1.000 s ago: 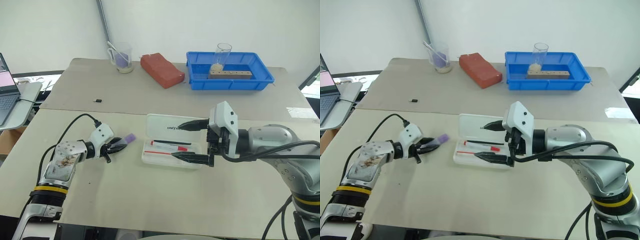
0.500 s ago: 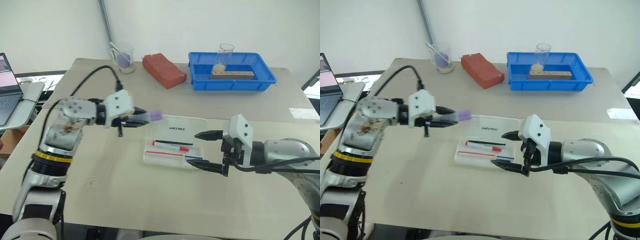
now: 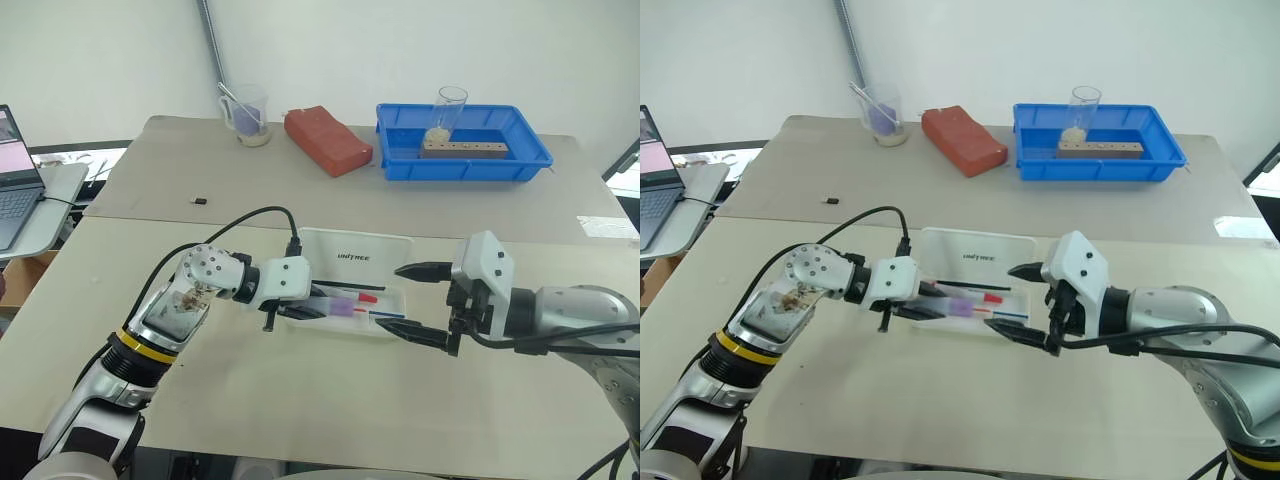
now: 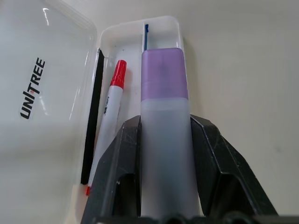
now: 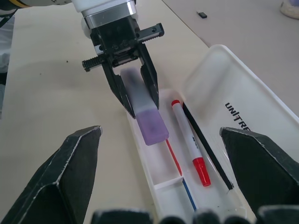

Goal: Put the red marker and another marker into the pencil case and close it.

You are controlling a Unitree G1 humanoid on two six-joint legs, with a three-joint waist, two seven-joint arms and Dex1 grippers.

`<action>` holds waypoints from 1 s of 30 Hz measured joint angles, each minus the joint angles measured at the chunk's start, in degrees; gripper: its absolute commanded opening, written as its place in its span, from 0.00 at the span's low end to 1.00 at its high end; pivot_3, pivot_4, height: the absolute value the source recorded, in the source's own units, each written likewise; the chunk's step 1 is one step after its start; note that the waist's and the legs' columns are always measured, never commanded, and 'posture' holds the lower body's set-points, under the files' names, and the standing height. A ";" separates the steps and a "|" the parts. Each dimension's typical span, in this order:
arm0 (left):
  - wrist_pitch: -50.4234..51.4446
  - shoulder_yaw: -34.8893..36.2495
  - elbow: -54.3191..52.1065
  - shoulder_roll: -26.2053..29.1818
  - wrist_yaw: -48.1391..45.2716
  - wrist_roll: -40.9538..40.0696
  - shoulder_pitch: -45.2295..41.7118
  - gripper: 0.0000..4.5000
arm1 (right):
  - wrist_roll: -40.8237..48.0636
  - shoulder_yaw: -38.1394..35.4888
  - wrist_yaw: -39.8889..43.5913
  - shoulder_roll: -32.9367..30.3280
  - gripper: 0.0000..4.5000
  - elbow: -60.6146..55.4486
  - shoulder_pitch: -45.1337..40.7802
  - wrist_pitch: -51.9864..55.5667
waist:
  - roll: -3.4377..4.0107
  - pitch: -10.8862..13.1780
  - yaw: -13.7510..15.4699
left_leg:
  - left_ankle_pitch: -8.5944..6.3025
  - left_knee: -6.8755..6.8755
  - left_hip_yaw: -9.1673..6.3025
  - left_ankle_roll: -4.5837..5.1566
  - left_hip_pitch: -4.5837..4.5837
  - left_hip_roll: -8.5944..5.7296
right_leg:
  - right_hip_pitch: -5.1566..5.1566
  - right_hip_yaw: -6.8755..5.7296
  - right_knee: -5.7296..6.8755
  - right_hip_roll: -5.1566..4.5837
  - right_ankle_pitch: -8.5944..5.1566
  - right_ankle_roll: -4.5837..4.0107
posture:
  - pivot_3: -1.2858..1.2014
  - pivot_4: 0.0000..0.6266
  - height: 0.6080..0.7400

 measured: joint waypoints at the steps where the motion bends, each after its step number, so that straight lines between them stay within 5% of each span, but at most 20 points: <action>1: 0.00 -0.21 -0.08 -0.26 0.38 0.16 0.62 0.21 | -0.02 0.01 0.09 -0.18 1.00 -0.34 0.61 0.00 | -0.01 0.00 -0.05 | 0.00 0.00 0.00 0.00 0.00 0.00 | 0.00 0.00 0.00 0.00 0.00 0.00 | 0.52 0.24 1.00; 24: -1.52 -1.66 3.99 -3.90 2.16 2.95 0.05 0.21 | -2.07 1.54 0.21 -0.46 1.00 0.19 -0.16 -0.92 | -0.03 0.02 -0.19 | 0.00 0.00 -0.02 0.00 0.00 0.00 | -0.02 0.00 0.01 0.03 0.00 0.01 | 0.52 0.24 1.00; 30: -1.55 -2.04 4.55 -4.20 1.91 3.12 0.04 0.83 | -2.04 1.54 0.11 -0.46 1.00 0.84 -0.72 -0.91 | -0.03 0.02 -0.24 | 0.00 0.00 -0.02 0.00 0.00 0.00 | -0.02 0.00 0.02 0.03 0.00 0.00 | 0.52 0.24 1.00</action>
